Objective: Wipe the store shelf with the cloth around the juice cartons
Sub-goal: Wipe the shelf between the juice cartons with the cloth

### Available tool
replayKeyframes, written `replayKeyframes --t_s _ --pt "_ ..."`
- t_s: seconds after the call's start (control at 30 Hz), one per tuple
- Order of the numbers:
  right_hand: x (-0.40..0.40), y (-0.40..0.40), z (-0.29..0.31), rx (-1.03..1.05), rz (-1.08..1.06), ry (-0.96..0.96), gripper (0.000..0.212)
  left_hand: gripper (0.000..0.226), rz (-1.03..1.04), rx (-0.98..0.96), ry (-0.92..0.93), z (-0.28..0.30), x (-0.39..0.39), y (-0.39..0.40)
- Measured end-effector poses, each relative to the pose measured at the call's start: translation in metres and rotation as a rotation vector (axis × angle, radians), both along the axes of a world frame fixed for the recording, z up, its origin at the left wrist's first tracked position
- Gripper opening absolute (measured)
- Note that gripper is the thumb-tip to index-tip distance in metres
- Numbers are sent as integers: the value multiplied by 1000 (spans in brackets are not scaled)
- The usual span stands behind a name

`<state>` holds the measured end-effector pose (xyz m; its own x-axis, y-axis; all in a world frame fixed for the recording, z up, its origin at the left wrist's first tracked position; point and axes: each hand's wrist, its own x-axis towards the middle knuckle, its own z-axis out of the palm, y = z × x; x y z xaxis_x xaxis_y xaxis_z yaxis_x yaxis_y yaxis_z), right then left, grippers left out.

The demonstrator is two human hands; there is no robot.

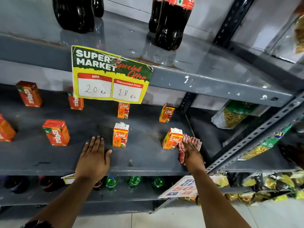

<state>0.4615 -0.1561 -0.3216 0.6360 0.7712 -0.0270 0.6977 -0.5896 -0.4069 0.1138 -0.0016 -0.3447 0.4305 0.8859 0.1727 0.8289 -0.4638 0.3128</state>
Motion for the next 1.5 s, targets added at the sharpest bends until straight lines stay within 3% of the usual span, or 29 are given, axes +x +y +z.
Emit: replayKeyframes --t_s 0.37,0.6,0.7,0.9,1.03,1.3,1.5 --pt "-74 -59 4 -25 -77 -248 53 80 -35 -8 -8 0 -3 -1" --pt "-125 -123 -18 -68 18 -201 45 76 -39 -11 28 4 -5 -1" --pt "-151 -136 -29 21 64 -140 45 74 -43 -14 24 6 -7 0" --pt "-171 -72 32 170 157 -330 43 67 -69 -68 46 13 -15 4" --pt "-173 -20 66 239 234 -334 50 69 -103 -56 58 20 -21 7" --pt "-161 60 95 85 291 -337 66 69 -127 -63 73 25 -29 15" --pt "-139 129 103 9 236 -323 47 71 -140 -64 84 7 -27 35"
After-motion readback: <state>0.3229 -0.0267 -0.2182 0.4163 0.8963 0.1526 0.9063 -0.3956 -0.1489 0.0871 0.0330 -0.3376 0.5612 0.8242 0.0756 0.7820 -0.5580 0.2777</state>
